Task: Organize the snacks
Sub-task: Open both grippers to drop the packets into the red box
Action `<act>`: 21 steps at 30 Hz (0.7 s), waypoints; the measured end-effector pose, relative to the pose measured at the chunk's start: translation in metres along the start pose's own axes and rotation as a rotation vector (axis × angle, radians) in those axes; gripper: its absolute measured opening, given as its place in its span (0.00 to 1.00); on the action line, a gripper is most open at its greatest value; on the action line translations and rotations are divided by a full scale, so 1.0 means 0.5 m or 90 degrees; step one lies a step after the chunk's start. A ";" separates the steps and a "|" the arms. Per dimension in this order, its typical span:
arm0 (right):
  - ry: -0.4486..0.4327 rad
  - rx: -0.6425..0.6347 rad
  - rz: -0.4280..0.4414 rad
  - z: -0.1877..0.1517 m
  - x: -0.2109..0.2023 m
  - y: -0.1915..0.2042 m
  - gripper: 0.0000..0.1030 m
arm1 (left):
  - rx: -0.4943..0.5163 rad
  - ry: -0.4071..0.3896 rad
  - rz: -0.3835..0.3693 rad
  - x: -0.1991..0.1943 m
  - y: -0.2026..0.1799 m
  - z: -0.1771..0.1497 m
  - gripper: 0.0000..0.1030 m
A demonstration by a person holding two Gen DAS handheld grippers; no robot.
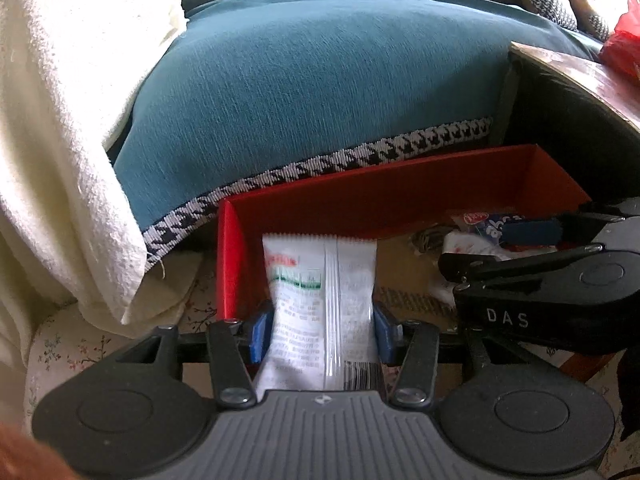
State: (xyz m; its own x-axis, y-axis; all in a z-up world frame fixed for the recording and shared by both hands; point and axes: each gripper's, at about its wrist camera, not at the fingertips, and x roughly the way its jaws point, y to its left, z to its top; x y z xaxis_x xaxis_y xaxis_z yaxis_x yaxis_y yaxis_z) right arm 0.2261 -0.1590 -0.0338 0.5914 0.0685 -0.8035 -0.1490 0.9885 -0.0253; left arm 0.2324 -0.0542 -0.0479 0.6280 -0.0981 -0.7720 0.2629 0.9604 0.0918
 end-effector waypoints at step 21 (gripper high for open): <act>-0.009 -0.039 -0.025 -0.019 -0.113 0.027 0.73 | -0.018 -0.027 -0.038 -0.111 0.041 -0.020 0.47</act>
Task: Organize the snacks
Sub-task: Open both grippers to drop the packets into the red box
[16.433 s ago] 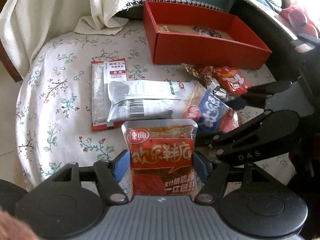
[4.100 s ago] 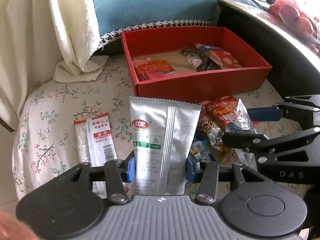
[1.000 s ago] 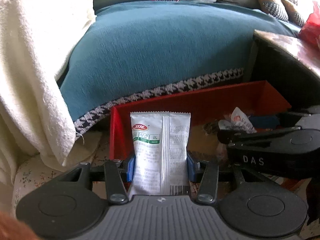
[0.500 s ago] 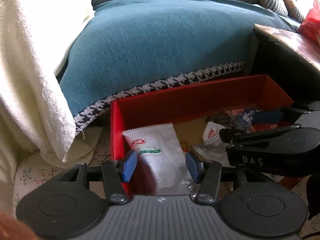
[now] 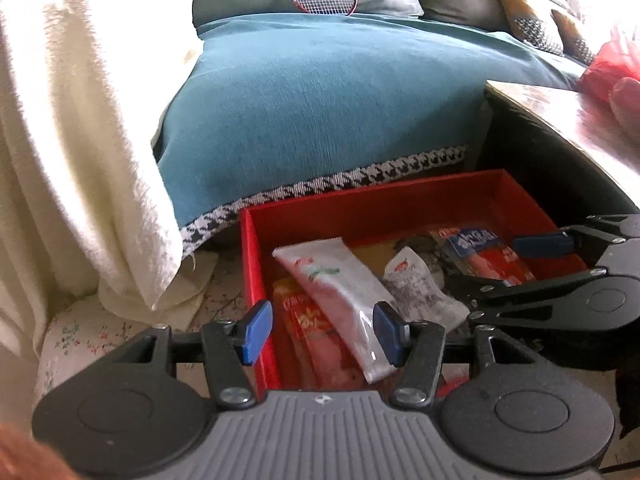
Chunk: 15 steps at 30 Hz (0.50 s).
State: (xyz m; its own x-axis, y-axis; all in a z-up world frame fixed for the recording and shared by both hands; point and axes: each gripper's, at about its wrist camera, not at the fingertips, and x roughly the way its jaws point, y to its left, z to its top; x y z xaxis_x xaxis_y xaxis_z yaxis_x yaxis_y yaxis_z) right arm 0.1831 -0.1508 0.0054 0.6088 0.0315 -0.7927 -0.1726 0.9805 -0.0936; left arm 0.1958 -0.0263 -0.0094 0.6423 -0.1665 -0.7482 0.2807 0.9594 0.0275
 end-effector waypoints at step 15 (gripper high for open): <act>0.033 -0.053 0.028 -0.103 -0.109 0.081 0.75 | 0.007 0.029 -0.026 -0.087 0.013 -0.091 0.48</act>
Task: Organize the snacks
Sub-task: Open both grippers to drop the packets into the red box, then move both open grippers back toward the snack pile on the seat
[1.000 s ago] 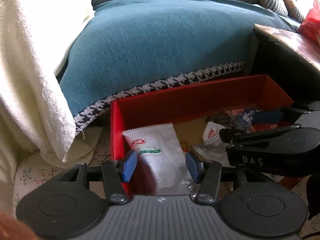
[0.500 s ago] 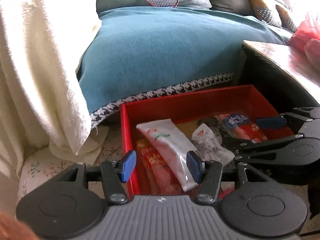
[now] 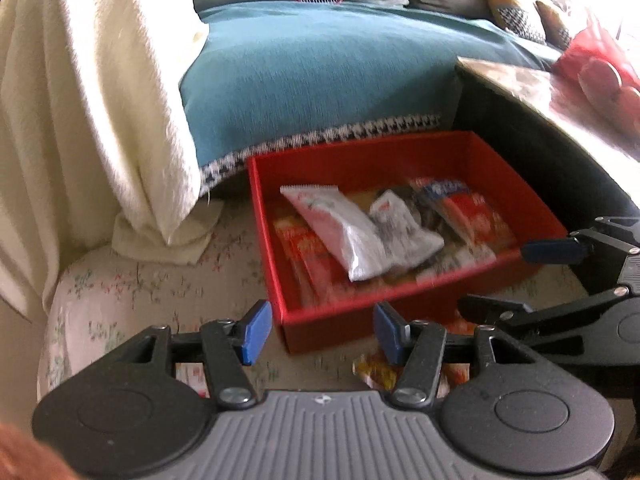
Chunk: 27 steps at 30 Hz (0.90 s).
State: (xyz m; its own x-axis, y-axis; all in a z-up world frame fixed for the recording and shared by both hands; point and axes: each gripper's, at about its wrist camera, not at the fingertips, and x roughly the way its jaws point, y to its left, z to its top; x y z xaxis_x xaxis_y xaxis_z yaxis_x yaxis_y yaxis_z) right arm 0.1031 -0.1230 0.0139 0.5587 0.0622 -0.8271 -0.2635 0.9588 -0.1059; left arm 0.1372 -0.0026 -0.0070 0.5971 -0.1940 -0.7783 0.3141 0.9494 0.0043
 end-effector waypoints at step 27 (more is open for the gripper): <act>0.125 -0.119 0.039 -0.144 -0.011 0.108 0.77 | 0.103 0.122 -0.005 -0.022 -0.034 -0.169 0.48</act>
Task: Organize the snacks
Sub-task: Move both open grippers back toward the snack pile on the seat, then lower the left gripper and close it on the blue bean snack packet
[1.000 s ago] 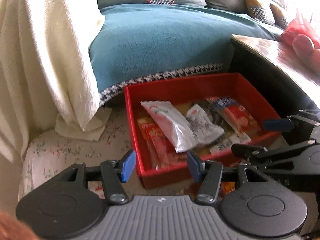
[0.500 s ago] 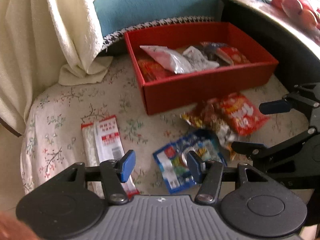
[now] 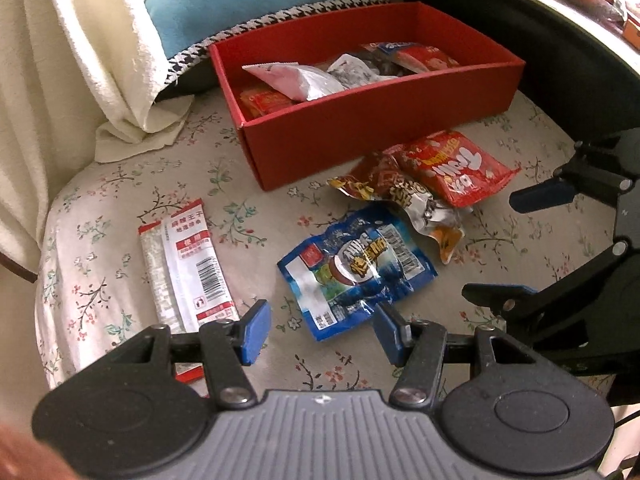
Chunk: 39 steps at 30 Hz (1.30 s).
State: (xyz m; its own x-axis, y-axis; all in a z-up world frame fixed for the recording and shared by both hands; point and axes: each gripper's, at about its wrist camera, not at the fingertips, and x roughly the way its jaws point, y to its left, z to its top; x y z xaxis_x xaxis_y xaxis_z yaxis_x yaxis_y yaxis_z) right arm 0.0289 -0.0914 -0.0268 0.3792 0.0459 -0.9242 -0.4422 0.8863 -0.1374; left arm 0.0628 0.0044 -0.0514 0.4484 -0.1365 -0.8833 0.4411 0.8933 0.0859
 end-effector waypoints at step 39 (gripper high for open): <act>0.018 0.049 0.023 -0.009 0.014 -0.055 0.77 | 0.193 0.026 -0.081 0.064 -0.037 0.065 0.48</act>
State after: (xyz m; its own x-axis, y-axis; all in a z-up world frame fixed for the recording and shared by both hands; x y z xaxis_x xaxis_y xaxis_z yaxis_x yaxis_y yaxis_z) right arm 0.0400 -0.1175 -0.0314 0.3411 0.0668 -0.9377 -0.3910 0.9172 -0.0769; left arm 0.0944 -0.0307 -0.0664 0.3461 -0.2168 -0.9128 0.7061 0.7009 0.1013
